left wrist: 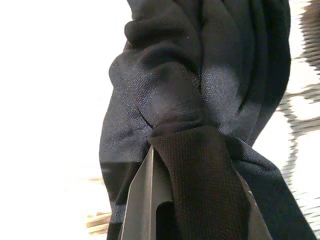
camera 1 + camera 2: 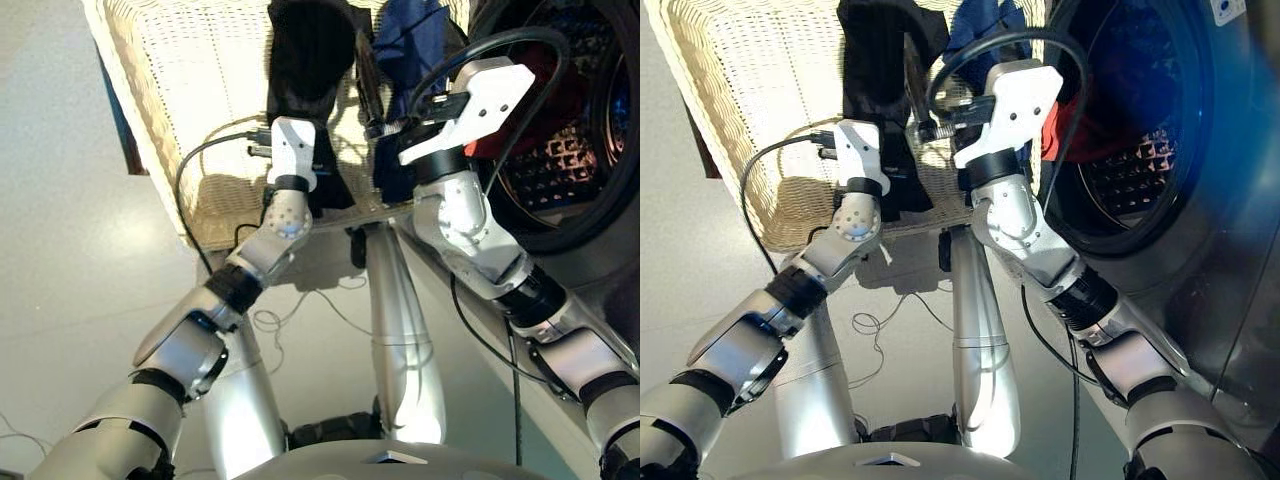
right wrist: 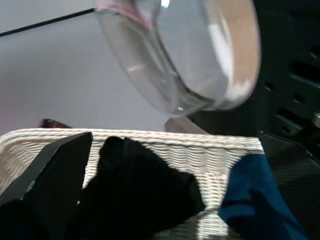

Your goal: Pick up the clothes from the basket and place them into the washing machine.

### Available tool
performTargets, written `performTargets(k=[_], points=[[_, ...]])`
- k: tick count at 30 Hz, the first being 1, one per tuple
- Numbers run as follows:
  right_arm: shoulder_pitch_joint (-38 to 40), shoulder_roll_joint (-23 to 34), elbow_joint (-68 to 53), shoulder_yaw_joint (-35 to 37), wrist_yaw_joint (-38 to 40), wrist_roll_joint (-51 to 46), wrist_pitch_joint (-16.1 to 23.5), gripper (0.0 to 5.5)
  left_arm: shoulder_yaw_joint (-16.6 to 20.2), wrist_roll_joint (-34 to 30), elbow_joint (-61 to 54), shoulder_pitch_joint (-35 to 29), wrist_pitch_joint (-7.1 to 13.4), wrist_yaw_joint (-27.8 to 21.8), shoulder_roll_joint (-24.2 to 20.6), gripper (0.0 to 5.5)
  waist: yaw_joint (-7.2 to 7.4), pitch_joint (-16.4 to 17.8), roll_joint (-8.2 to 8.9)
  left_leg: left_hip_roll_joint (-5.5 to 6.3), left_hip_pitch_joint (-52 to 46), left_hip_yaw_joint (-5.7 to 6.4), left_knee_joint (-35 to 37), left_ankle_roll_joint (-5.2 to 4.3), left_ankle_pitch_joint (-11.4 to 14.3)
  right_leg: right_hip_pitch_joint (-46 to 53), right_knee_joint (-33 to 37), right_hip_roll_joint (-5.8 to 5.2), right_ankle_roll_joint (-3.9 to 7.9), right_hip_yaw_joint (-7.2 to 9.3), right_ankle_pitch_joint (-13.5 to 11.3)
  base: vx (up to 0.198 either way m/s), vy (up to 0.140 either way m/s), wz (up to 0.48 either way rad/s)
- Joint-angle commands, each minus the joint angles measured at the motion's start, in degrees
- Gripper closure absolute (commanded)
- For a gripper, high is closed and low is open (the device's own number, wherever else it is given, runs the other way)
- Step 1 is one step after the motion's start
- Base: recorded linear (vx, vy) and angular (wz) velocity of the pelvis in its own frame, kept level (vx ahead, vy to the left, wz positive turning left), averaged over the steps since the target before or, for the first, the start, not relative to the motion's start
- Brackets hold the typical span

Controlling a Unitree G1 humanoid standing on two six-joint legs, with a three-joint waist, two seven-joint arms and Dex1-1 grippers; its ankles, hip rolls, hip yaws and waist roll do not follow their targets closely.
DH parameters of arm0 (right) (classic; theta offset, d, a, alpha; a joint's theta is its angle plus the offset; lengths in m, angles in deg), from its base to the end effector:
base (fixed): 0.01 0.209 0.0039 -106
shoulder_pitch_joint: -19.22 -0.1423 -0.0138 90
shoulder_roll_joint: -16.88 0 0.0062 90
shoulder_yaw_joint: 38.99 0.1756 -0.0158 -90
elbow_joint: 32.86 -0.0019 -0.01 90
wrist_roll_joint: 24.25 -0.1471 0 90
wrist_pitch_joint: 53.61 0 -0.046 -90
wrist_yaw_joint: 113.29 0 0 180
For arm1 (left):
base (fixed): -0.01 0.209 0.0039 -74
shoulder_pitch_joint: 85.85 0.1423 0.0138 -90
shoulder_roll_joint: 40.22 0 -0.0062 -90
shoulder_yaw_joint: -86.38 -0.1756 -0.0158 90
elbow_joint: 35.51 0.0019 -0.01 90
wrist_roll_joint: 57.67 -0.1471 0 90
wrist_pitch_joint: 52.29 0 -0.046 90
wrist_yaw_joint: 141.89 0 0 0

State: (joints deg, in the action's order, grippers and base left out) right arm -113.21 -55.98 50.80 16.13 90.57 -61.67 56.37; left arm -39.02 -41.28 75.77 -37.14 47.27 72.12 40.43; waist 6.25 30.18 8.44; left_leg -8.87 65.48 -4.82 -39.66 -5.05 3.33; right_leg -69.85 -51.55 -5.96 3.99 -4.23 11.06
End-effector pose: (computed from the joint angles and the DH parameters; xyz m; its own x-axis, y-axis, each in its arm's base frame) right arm 0.2602 -0.0927 0.2129 0.6838 0.2905 0.6694 -0.4011 0.9159 0.0122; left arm 0.3062 0.1056 0.1345 0.9165 -0.0263 0.3992 -0.0924 0.9569 0.2753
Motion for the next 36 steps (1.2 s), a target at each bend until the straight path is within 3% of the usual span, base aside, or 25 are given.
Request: performTargets(k=[1,3,4,11,18,23,36], points=[[1.2,7.6,-7.21,0.87,-5.04,-5.41,5.54,0.0,0.88,-6.34,-11.29,3.33,3.84,-1.11,-1.96,5.5,0.61,-0.39,-1.91,-0.35,-5.61,0.39,0.32,-2.4,3.8,5.89,10.16,-0.28,1.86,2.72,-4.66,0.0,0.0,0.0],[2.05,9.27,-8.17,0.26,-7.5,-7.75,4.97,0.0,0.73,-7.98,-14.75,4.82,4.34,-2.11,-4.33,5.5,0.41,-0.39,-2.07,0.13,-8.43,0.17,3.31,-2.49,2.74,8.77,12.97,-0.34,2.22,3.11,-5.54,0.0,0.0,0.0],[1.77,9.84,-8.33,0.01,-9.0,-9.77,4.94,0.0,0.89,-8.97,-16.14,4.74,4.56,-2.65,-5.41,5.5,0.21,-0.39,-2.18,0.46,-8.85,-0.11,5.97,-2.26,0.08,9.27,15.46,-0.5,2.3,3.1,-8.05,0.0,0.0,0.0],[1.08,11.9,-8.97,-4.49,-17.25,-18.29,1.75,0.0,1.73,-10.74,-24.49,9.41,7.37,-6.73,-10.5,5.5,-1.12,-0.39,-2.84,2.45,-22.51,-1.34,18.14,-2.13,-3.41,22.47,26.8,-1.2,3.82,4.24,-11.75,0.079,0.014,0.017],[-0.22,7.24,-7.98,-7.48,-21.66,-26.61,-1.34,0.0,2.19,-13.69,-31.03,10.18,9.53,-9.16,-12.72,5.5,-2.87,-0.39,-4.16,4.55,-35.84,-2.08,28.88,-1.56,-6.38,35.44,36.88,-2.15,5.11,4.76,-15.15,0.082,0.024,-0.026],[-2.83,6.85,-7.87,-9.78,-23.83,-30.76,-3.69,0.0,1.74,-15.49,-34.82,9.69,10.04,-10.1,-15.19,5.5,-3.83,-0.39,-4.74,5.14,-39.47,-2.19,30.38,-1.37,-6.7,39.13,38.69,-2.66,5.18,4.97,-15.57,0.0,0.0,0.0],[-9.72,6.26,-6.58,-12.17,-22.9,-31.26,-3.69,0.0,-2.56,-20.96,-39.27,4.63,10.21,-9.61,-19.67,5.5,-4.98,-0.39,-6.24,5.69,-40.83,-1.94,29.38,-0.78,-6.36,41.54,39.16,-3.56,5.14,4.81,-15.31,0.0,0.0,0.0]])
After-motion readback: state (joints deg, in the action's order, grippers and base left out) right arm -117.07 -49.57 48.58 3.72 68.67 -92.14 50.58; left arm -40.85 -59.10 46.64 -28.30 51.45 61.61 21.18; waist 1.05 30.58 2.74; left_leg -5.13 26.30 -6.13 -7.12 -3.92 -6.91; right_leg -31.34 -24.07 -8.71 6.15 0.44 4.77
